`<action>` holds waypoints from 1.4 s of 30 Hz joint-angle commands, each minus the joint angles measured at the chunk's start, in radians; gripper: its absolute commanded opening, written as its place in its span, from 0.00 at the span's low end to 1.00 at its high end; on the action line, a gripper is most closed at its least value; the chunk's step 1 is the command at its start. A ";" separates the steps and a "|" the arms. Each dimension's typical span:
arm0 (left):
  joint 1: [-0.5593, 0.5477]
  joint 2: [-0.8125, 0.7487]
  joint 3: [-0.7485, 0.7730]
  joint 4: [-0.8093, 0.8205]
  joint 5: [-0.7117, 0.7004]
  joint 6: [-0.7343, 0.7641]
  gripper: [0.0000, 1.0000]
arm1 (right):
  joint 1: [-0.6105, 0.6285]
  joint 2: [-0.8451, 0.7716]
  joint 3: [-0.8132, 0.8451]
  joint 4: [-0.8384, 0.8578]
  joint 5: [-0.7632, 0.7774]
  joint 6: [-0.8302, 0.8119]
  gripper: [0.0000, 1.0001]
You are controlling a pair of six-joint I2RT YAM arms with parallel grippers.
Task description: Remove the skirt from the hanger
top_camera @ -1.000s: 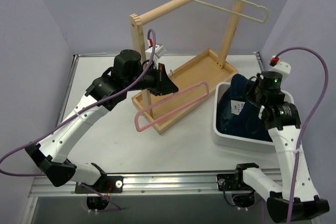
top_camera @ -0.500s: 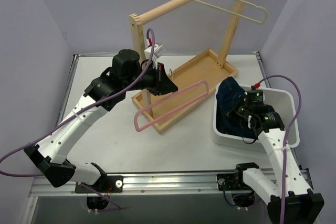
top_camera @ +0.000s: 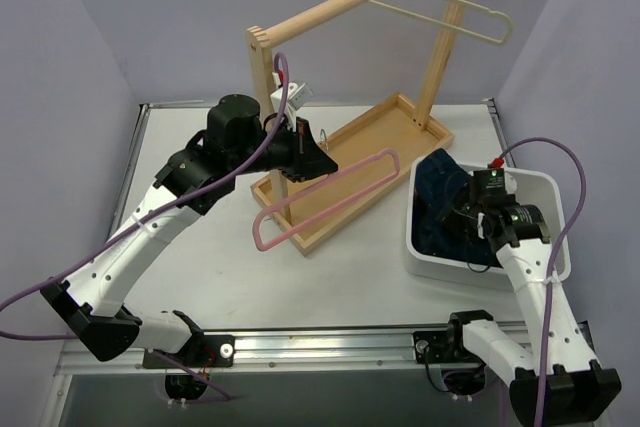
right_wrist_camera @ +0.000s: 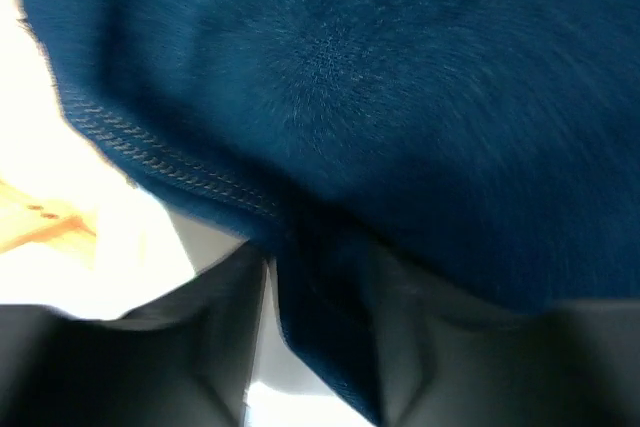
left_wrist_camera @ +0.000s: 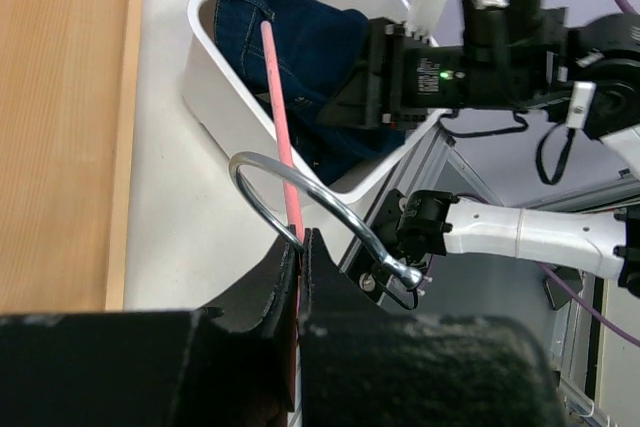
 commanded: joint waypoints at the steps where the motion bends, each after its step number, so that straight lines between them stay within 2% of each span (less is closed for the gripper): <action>1: 0.000 -0.032 -0.001 0.074 0.007 -0.010 0.02 | 0.061 0.098 -0.028 -0.039 0.012 -0.030 0.52; 2: -0.001 -0.035 -0.005 0.069 0.007 -0.008 0.02 | 0.096 0.093 -0.013 -0.048 0.114 -0.010 0.63; 5: -0.001 -0.049 -0.010 0.057 -0.007 0.007 0.02 | 0.205 0.067 0.063 -0.075 0.187 0.021 0.78; 11: 0.002 -0.049 -0.019 0.068 0.000 0.009 0.02 | 0.213 0.047 0.200 -0.105 0.210 0.003 0.98; 15: 0.002 -0.057 -0.030 0.074 0.004 0.006 0.02 | 0.212 0.033 0.277 -0.125 0.281 -0.012 1.00; 18: 0.000 -0.055 -0.033 0.077 0.004 0.006 0.02 | 0.193 0.083 0.343 -0.145 0.382 -0.046 1.00; 19: 0.002 -0.054 -0.031 0.077 0.005 0.004 0.02 | 0.184 0.105 0.356 -0.145 0.399 -0.062 0.98; 22: 0.002 -0.049 -0.031 0.086 0.013 -0.003 0.02 | 0.094 0.212 0.395 -0.120 0.391 -0.158 0.82; 25: 0.002 -0.051 -0.025 0.085 0.017 -0.006 0.02 | 0.034 0.280 0.415 -0.083 0.347 -0.187 0.50; 26: 0.000 -0.052 -0.025 0.079 0.016 -0.003 0.02 | 0.034 0.286 0.413 -0.070 0.350 -0.187 0.29; 29: 0.002 -0.060 -0.025 0.069 0.007 0.006 0.02 | 0.023 0.294 0.386 -0.020 0.364 -0.177 0.01; 34: 0.002 -0.063 -0.031 0.069 0.004 0.009 0.02 | 0.012 0.296 0.305 0.044 0.304 -0.137 0.00; 42: 0.002 -0.052 -0.065 0.097 0.019 0.001 0.02 | 0.012 0.211 0.012 0.098 0.278 0.029 0.00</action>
